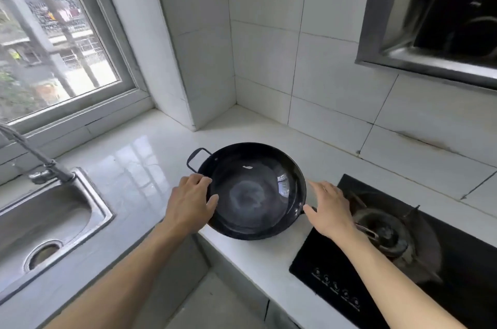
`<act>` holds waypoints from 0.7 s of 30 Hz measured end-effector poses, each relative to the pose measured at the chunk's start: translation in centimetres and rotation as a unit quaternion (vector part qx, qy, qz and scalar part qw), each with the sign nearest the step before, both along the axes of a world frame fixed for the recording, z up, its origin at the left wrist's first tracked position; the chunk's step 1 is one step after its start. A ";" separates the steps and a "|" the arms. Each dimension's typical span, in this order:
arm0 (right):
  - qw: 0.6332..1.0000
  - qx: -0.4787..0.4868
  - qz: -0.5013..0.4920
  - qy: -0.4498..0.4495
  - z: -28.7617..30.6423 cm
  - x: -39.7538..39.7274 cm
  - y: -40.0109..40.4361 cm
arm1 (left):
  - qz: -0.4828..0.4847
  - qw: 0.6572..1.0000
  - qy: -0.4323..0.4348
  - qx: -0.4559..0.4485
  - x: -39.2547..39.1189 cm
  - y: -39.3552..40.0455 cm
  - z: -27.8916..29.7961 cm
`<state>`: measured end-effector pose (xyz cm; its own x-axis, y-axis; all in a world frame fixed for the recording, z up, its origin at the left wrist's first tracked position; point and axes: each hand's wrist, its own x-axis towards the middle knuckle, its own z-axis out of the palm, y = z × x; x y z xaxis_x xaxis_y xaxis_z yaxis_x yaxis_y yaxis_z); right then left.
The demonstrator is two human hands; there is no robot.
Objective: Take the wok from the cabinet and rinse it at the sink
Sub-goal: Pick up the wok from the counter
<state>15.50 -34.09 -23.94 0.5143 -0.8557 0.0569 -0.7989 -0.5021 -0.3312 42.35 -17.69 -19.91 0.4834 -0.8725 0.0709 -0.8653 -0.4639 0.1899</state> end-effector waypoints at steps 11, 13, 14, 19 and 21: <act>0.994 0.044 -0.047 0.092 -4.4 1.8 -2.8 | -0.066 0.996 -0.033 0.054 6.2 -9.6 -4.0; 0.993 0.045 -0.058 0.094 -4.9 2.1 -2.8 | -0.064 0.996 -0.034 0.046 8.1 -10.6 -4.5; 0.992 0.046 -0.067 0.096 -5.0 2.2 -2.9 | -0.061 0.997 -0.037 0.041 9.1 -11.1 -4.6; 0.985 0.058 -0.086 0.141 -5.2 2.9 -3.2 | -0.036 0.997 -0.054 0.051 14.0 -12.9 -5.3; 0.982 0.062 -0.080 0.158 -5.3 3.2 -3.3 | -0.037 0.996 -0.051 0.055 15.3 -13.4 -5.7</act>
<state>18.74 -37.37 -29.27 0.3480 -0.9171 -0.1944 -0.9370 -0.3333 -0.1049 57.68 -31.11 -25.57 0.4120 -0.9110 0.0183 -0.9104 -0.4108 0.0496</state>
